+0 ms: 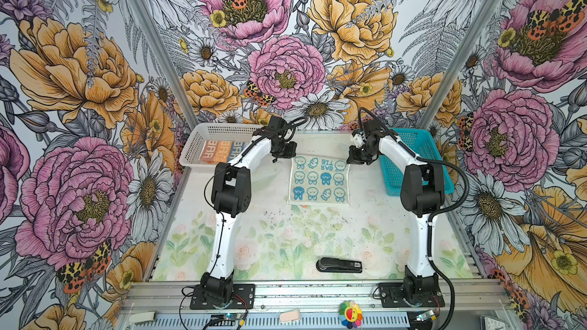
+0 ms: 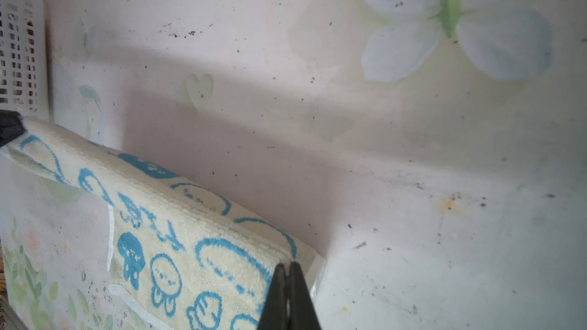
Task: Fold and stack the towels
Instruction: 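Fold the far edge toward the robot over the towel with both grippers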
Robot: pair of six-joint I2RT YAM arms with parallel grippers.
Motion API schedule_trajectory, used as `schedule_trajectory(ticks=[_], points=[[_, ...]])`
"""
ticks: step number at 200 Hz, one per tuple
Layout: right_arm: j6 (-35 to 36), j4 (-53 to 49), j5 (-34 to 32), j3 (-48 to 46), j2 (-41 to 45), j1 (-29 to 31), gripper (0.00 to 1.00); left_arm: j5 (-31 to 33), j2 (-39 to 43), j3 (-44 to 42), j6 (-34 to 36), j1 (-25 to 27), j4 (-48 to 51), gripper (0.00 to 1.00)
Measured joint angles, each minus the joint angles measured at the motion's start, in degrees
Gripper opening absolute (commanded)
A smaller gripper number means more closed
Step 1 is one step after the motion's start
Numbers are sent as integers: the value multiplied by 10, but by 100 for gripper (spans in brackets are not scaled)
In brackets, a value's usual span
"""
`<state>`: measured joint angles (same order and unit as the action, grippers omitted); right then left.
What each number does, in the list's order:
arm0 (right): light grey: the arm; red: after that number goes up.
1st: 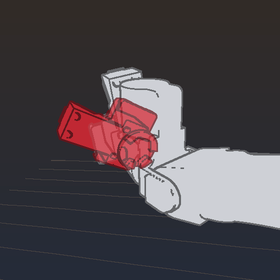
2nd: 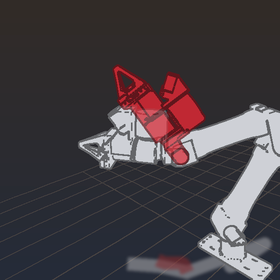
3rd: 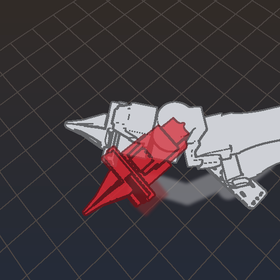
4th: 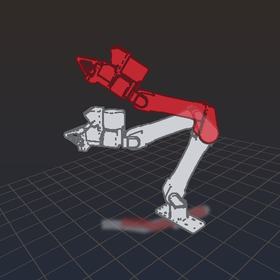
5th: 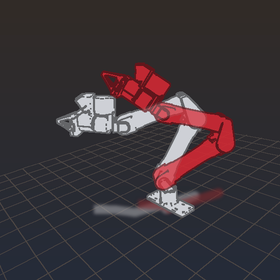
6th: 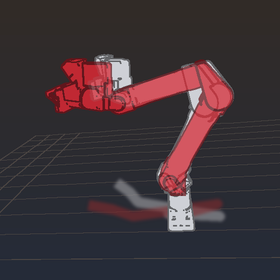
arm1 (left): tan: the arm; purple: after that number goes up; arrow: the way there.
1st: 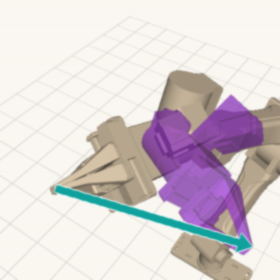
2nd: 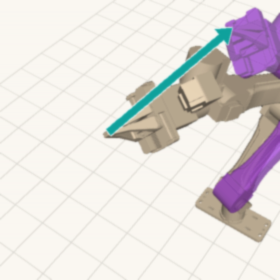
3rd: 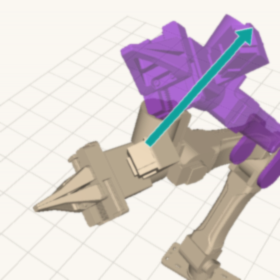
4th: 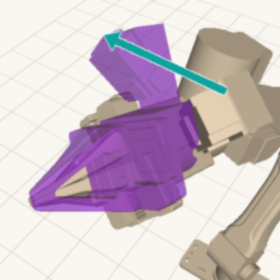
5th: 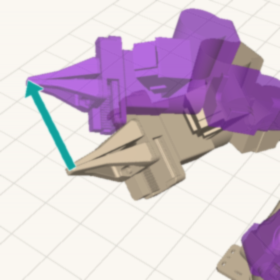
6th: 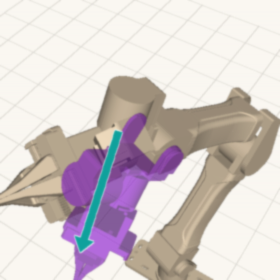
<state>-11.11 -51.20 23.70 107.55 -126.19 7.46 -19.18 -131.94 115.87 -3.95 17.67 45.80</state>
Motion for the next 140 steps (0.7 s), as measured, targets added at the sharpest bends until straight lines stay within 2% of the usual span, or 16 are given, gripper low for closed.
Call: schedule_trajectory(ticks=[71,140], points=[[-6,17,16,-140,88,9,0,17,94,-180,-9,16,-45,0],[-44,79,17,-279,131,21,0,36,170,-332,-79,40,-104,0]])
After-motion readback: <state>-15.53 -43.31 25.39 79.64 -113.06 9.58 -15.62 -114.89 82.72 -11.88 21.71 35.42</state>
